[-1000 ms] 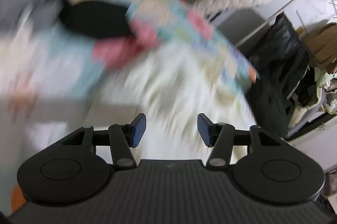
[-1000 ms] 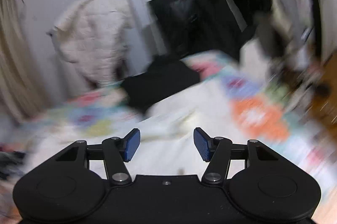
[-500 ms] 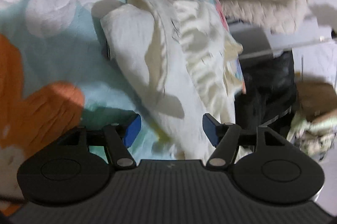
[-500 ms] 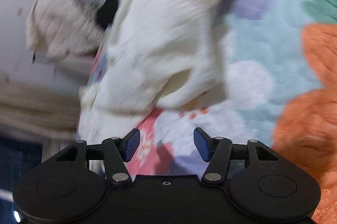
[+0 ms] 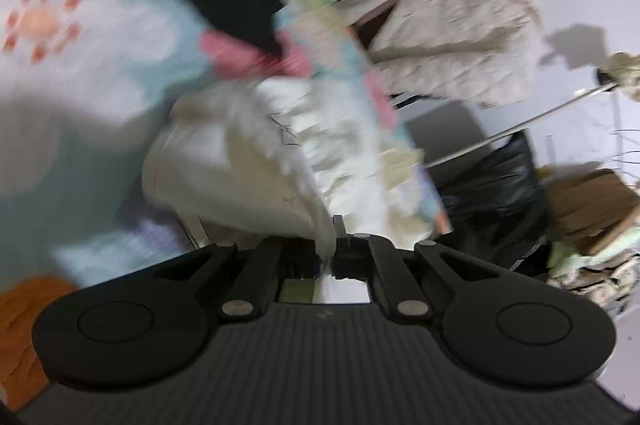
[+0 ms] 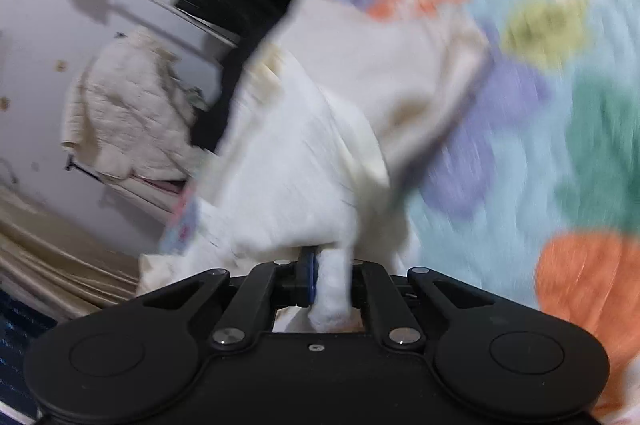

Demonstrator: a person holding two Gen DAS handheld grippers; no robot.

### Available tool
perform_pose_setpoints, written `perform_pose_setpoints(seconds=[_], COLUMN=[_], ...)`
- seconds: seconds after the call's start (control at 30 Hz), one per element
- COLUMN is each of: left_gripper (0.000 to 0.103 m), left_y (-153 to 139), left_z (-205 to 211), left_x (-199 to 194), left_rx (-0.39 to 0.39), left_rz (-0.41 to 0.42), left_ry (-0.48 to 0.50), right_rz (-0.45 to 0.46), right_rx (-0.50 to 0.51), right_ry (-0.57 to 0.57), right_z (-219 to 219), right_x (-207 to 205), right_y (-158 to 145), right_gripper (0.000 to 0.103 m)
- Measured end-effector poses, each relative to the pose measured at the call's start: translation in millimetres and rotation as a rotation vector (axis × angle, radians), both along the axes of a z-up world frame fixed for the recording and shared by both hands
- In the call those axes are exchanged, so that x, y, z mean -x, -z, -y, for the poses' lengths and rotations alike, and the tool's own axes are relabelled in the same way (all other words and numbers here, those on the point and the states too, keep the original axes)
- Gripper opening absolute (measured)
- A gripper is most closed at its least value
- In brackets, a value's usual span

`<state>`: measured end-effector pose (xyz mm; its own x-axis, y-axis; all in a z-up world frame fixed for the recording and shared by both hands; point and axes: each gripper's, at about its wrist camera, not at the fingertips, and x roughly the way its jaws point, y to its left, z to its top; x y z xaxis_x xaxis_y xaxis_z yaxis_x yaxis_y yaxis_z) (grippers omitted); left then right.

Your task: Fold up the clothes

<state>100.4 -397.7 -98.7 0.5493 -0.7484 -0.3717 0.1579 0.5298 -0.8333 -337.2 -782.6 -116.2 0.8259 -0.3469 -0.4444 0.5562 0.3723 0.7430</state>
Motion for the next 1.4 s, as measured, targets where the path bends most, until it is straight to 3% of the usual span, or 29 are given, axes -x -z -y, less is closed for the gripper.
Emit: perform_pose_setpoints(seconds=[0.13,0.2,0.27,0.37,0.43,0.5,0.53,0.6,0.67,0.73,0.87,0.93,1.0,1.07,1.17,1.3,1.4], left_gripper=[0.003,0.003,0.003,0.003,0.003,0.003,0.003,0.003,0.003,0.004,0.004,0.004,0.005,0.005,0.005,0.009,0.012], left_y=[-51,-66,-65,-30,9,32,36,34,28,23,26,29,30,23,-9,-70,-105], left_z=[-29,-54,-83,-117,-135,-140,-139,-136,-133,-133,-137,-134,-118,-103,-80,-44,-28], left_x=[26,48,69,81,81,81,81,80,76,72,73,75,71,66,43,15,18], left_rx=[0.017,0.008,-0.05,-0.136,-0.148,-0.18,-0.195,-0.194,-0.185,-0.169,-0.138,-0.179,-0.332,-0.42,-0.551,-0.784,-0.94], left_rz=[0.12,0.162,0.166,0.047,-0.107,-0.165,-0.165,-0.151,-0.136,-0.126,-0.134,-0.156,-0.199,-0.218,-0.214,-0.087,0.042], left_ry=[0.031,0.029,0.015,-0.009,-0.046,-0.051,-0.048,-0.042,-0.033,-0.022,-0.002,0.044,0.133,0.221,0.346,0.547,0.646], right_rz=[0.035,-0.02,-0.13,-0.386,-0.547,-0.627,-0.598,-0.474,-0.346,-0.27,-0.294,-0.241,-0.172,-0.065,-0.054,-0.072,-0.053], right_rx=[0.146,0.226,0.266,0.215,0.204,0.246,0.256,0.224,0.158,0.086,0.031,0.006,-0.024,-0.057,-0.03,0.04,0.055], right_ry=[-0.089,-0.17,-0.192,-0.199,-0.175,-0.104,-0.074,-0.055,-0.092,-0.136,-0.164,-0.197,-0.238,-0.27,-0.264,-0.3,-0.365], right_z=[-12,-22,-27,-24,-21,-18,-17,-16,-20,-26,-38,-47,-56,-65,-88,-133,-171], right_x=[29,48,69,77,79,81,86,95,99,101,94,95,96,104,114,130,143], right_y=[-61,-81,-82,-55,-41,-44,-50,-59,-59,-52,-38,-39,-42,-46,-66,-103,-126], right_gripper=[0.005,0.004,0.004,0.004,0.008,0.012,0.015,0.035,0.042,0.044,0.046,0.046,0.046,0.046,0.047,0.051,0.057])
